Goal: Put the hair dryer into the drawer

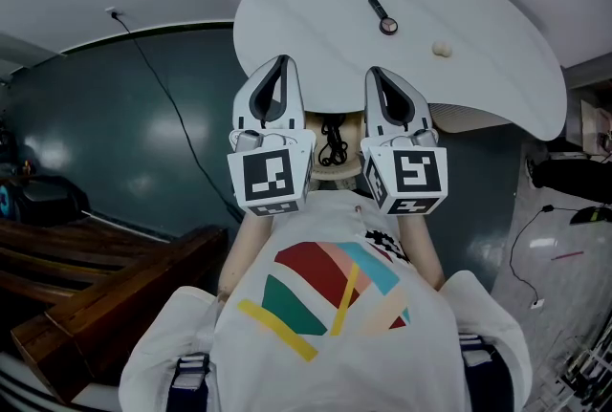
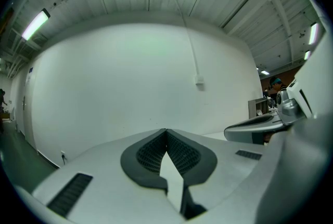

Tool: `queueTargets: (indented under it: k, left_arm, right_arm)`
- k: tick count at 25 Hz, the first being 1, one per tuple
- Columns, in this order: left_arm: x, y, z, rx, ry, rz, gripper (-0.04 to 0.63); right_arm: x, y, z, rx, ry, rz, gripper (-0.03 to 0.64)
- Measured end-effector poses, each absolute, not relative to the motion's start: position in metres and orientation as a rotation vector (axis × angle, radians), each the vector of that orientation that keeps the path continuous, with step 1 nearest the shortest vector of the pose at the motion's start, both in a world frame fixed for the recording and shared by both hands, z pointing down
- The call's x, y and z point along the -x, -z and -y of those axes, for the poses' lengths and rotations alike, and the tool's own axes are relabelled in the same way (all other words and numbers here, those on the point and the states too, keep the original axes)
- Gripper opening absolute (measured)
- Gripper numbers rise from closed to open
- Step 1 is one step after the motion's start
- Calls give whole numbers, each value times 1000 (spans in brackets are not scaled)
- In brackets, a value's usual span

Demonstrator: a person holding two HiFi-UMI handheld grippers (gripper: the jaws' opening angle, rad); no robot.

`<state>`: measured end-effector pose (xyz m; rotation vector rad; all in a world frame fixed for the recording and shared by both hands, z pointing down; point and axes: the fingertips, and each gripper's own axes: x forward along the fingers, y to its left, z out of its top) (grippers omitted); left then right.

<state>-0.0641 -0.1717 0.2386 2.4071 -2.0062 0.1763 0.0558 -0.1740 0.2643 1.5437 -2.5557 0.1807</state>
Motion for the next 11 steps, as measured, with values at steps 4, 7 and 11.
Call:
queueTargets:
  k: [4, 7, 11]
  left_arm:
    - [65, -237, 171, -2410, -170, 2007, 15]
    - [65, -236, 170, -2410, -163, 2008, 15]
    - [66, -234, 171, -2411, -160, 2010, 15]
  right_arm:
    - [-56, -262, 174, -1549, -177, 2557, 9]
    - [-56, -263, 173, -1550, -174, 2555, 9]
    - [-56, -262, 173, -1555, -173, 2552, 9]
